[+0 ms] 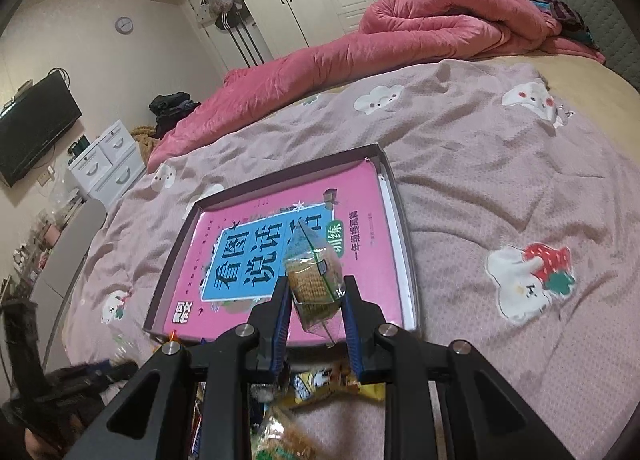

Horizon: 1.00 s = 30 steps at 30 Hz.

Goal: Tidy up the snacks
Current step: 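Grasp and lift pastry bag with left tool while right tool lifts wafer bag over tray, then lower pastry bag into tray and open left tool while right tool releases wafer bag there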

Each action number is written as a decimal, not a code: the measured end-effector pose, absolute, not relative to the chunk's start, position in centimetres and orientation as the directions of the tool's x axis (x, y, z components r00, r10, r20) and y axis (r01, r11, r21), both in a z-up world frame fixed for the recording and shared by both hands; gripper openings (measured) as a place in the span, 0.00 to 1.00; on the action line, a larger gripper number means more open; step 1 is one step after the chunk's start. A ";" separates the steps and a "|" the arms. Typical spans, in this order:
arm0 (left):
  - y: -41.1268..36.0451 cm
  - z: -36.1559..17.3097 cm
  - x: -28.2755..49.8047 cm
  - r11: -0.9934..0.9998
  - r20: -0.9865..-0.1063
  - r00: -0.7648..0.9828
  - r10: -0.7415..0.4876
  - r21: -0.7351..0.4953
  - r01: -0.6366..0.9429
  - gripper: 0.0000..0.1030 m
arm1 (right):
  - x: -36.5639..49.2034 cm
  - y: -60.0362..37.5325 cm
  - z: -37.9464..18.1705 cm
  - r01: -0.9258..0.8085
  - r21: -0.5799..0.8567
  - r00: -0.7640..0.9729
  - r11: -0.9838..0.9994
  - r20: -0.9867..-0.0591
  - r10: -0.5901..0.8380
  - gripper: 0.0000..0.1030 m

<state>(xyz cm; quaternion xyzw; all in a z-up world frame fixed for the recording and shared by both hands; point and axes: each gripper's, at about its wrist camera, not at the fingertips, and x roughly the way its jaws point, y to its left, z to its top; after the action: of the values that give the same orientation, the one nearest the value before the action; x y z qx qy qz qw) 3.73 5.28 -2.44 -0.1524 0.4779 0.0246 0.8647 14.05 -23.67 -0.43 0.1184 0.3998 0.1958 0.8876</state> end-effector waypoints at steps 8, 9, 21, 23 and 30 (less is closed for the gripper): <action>5.3 -2.9 8.1 0.944 -0.830 0.545 -0.120 -0.265 -0.195 0.40 | 15.8 -23.2 -2.5 -0.238 0.400 0.547 0.885 -0.698 0.462 0.25; 5.4 -2.9 8.3 0.942 -0.828 0.547 -0.122 -0.269 -0.198 0.40 | 15.9 -23.2 -2.7 -0.234 0.406 0.541 0.883 -0.700 0.465 0.25; 3.4 -5.0 13.3 0.940 -0.844 0.517 -0.147 -0.281 -0.192 0.40 | 16.5 -23.2 -4.3 -0.204 0.391 0.505 0.897 -0.743 0.439 0.25; 3.2 -5.3 13.7 0.941 -0.847 0.512 -0.146 -0.278 -0.192 0.40 | 16.5 -23.3 -4.4 -0.201 0.385 0.504 0.901 -0.748 0.432 0.25; 2.8 -5.9 14.3 0.944 -0.852 0.501 -0.150 -0.274 -0.183 0.40 | 16.3 -23.5 -4.2 -0.184 0.352 0.523 0.918 -0.756 0.395 0.26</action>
<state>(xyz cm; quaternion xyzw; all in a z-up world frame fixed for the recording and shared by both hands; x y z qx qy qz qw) 14.25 2.81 -5.86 -0.1668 0.4995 0.0095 0.8501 16.31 -23.51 -4.16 0.1147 0.4591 0.1673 0.8649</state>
